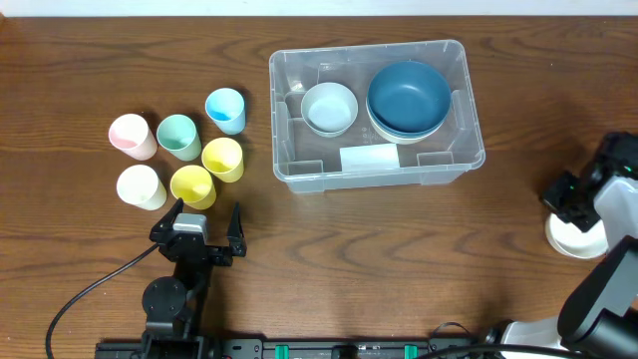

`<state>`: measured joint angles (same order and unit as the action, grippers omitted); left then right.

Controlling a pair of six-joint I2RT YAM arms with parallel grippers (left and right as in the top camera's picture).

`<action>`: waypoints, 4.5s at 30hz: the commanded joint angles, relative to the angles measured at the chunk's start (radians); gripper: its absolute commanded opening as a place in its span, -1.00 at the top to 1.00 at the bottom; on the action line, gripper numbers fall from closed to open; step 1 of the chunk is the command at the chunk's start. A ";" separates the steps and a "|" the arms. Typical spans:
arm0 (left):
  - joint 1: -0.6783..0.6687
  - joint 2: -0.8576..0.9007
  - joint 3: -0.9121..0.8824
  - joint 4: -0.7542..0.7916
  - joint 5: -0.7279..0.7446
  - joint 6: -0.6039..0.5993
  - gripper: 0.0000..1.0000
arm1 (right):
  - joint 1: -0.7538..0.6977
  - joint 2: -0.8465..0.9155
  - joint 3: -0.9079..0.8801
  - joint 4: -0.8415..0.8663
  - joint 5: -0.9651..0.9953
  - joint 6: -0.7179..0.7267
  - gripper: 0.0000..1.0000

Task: Pack container
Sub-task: 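Move the right gripper to the second white bowl and grip its rim, then carry the white bowl into the bin onto the first white bowl, then release the white bowl and withdraw the right gripper right, then grip the rim of the yellow bowl with the right gripper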

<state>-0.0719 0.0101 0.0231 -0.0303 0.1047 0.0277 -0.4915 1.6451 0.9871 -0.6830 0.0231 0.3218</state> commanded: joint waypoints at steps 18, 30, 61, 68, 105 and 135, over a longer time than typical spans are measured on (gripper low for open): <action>0.006 -0.006 -0.019 -0.032 0.012 0.013 -0.96 | 0.206 -0.256 0.636 -0.428 -0.317 -0.212 0.97; 0.006 -0.006 -0.019 -0.032 0.012 0.013 -0.96 | 0.726 -0.254 0.634 -0.194 -0.364 -0.249 0.97; 0.006 -0.006 -0.019 -0.032 0.012 0.013 -0.96 | 1.114 0.356 0.634 0.177 -0.127 -0.305 0.98; 0.006 -0.006 -0.019 -0.032 0.012 0.013 -0.96 | 1.112 0.357 0.634 0.193 -0.072 -0.312 0.97; 0.006 -0.006 -0.019 -0.032 0.012 0.013 -0.96 | 0.841 -0.051 0.833 -0.418 0.237 -0.131 -0.04; 0.006 -0.006 -0.019 -0.032 0.012 0.013 -0.96 | -0.145 -0.027 0.319 -0.162 0.153 -0.040 -0.09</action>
<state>-0.0719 0.0101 0.0231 -0.0303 0.1047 0.0277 -0.6132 1.6184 1.3422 -0.8768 0.2146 0.3313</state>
